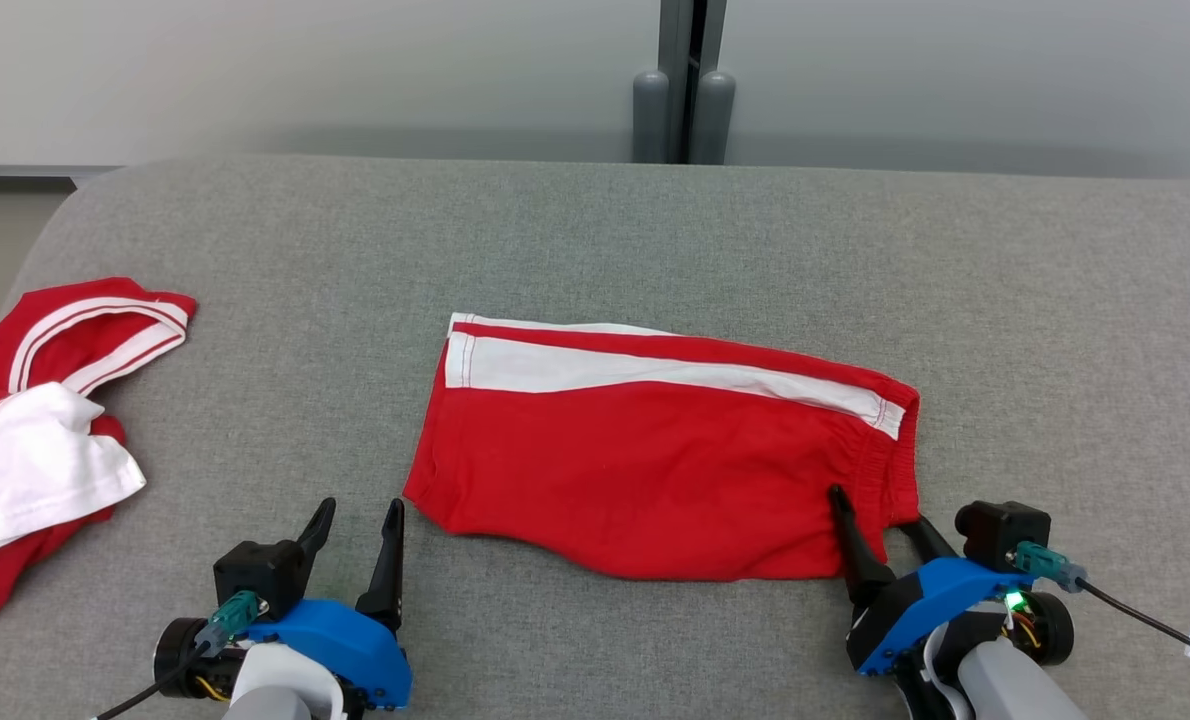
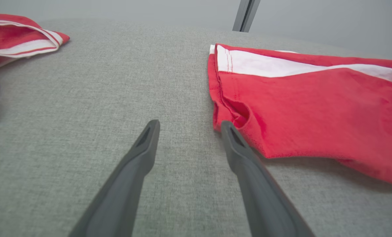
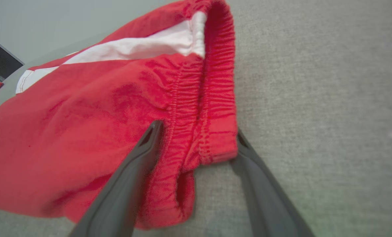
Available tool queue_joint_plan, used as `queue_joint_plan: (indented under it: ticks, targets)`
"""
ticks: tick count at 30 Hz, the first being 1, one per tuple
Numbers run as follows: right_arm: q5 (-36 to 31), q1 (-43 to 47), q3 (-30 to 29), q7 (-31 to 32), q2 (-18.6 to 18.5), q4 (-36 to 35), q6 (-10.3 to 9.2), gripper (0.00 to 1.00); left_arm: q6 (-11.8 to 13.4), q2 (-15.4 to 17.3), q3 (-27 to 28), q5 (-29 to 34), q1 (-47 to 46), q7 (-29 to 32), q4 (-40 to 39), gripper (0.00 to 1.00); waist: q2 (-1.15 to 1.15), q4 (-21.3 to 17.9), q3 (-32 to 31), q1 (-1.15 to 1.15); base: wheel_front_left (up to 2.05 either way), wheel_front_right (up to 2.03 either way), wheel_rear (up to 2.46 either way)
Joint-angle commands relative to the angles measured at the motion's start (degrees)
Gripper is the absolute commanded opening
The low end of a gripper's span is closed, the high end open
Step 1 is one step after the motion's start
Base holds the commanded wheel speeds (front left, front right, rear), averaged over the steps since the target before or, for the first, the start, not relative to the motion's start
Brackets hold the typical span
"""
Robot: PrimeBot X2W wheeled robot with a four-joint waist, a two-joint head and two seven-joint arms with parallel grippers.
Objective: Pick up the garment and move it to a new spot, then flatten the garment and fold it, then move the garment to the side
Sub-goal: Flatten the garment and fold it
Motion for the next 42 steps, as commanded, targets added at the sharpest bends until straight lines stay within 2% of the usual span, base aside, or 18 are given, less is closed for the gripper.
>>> queue_joint_plan:
  ticks: [1,2,3,8,18,23,27,32,38,40,42]
  targets:
    - [1.82,0.05,1.80,0.18,0.04,0.72,0.04,0.65,-0.46,-0.14,0.82,0.99,0.68,-0.26,-0.45,1.00,0.00,0.19,0.53,0.00,0.00,0.00,0.00]
    - [2.62,0.06,2.88,0.23,0.17,0.68,0.04,0.36,-0.70,-0.24,1.24,1.52,0.74,-0.26,-0.60,1.00,0.00,0.17,0.66,0.00,0.00,0.00,0.00]
    - [3.49,0.12,3.89,0.32,0.26,0.57,0.09,0.00,-1.00,-0.36,1.53,2.03,0.79,-0.25,-0.73,1.00,0.00,0.14,0.78,0.00,0.00,0.00,0.00]
    - [6.89,0.46,3.95,0.12,0.01,-2.06,0.08,0.00,-2.02,-1.30,3.31,4.43,1.27,-0.26,-1.31,1.00,0.00,-0.48,0.73,0.00,0.00,0.00,0.00]
    - [2.94,1.12,-3.00,0.05,-0.14,-7.77,0.03,0.00,-3.06,-3.27,5.72,7.36,3.31,-0.26,-1.11,1.00,0.00,-2.46,-0.62,0.00,0.00,0.00,0.00]
    - [1.83,-0.50,1.38,0.05,-0.11,-12.50,0.03,0.00,-3.41,-4.34,6.18,8.47,3.91,-0.25,-0.21,1.00,0.00,-2.23,-1.21,0.00,0.00,0.00,0.00]
    - [3.83,-2.47,7.81,0.05,-0.11,-13.92,0.03,0.00,-3.71,-5.46,5.57,9.03,3.69,-0.26,0.49,1.00,0.00,0.45,-1.49,0.00,0.00,0.00,0.00]
    - [5.52,-6.06,14.97,0.05,-0.15,-10.45,0.04,0.00,-4.02,-6.65,4.22,9.63,2.98,-0.25,1.29,1.00,0.00,6.56,-1.67,0.00,0.00,0.00,0.00]
    - [5.23,-10.05,16.57,0.05,-0.15,-2.41,0.03,0.00,-3.94,-7.18,2.26,9.39,2.54,-0.25,2.37,1.00,0.00,14.35,-1.33,0.00,0.00,0.00,0.00]
    - [5.77,-11.08,16.43,0.05,-0.18,-0.99,0.03,1.00,-3.95,-7.19,1.98,9.22,2.51,-0.25,2.52,1.00,0.00,15.98,-1.31,0.00,0.00,0.00,0.00]
    - [6.06,-11.52,16.47,0.05,-0.16,-1.46,0.03,1.00,-3.96,-7.01,2.31,9.05,2.65,-0.25,2.44,1.00,0.00,16.62,-1.32,0.00,0.00,0.00,0.00]
